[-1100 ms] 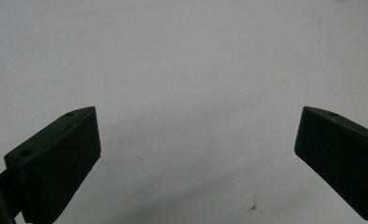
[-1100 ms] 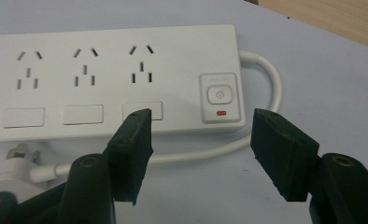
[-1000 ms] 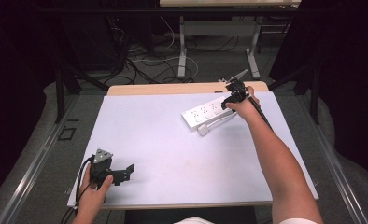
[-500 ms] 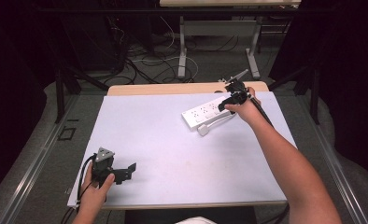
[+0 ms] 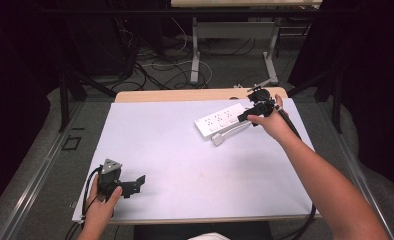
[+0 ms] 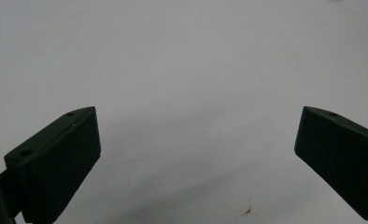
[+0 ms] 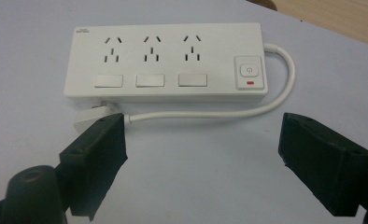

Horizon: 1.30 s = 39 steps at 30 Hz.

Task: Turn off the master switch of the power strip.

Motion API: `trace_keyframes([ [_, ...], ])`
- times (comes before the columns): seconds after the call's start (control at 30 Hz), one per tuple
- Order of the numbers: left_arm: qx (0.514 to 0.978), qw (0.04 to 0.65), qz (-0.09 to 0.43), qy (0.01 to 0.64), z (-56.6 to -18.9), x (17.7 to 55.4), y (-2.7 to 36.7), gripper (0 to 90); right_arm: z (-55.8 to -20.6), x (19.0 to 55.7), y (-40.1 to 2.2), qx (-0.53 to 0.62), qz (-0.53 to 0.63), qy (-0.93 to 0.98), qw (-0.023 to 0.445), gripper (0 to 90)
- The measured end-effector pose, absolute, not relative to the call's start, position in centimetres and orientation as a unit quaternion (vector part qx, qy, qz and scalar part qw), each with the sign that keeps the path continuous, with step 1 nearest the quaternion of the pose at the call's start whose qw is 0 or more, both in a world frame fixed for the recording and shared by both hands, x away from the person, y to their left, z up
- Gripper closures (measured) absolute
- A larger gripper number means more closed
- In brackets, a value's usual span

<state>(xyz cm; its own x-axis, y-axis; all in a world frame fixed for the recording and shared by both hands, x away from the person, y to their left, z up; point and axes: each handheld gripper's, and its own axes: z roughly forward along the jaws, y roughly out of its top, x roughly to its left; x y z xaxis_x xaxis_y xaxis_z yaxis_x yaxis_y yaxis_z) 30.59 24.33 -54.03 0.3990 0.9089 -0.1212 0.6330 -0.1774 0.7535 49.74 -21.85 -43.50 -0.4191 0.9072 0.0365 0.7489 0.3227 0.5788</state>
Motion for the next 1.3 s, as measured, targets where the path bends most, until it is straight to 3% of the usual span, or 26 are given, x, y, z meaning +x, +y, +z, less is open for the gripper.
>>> trace_keyframes([
  [0.2, 0.747, 0.378, 0.180, 0.517, -53.9, 30.5, 24.3, 0.4, -43.6, 47.8, -22.6, 0.506, 0.278, 0.800, 0.162, 0.7],
  [1.3, 0.754, 0.374, 0.180, 0.509, -53.7, 30.5, 24.1, 0.3, -45.5, 39.8, -25.5, 0.474, 0.316, 0.806, 0.158, 0.0],
])
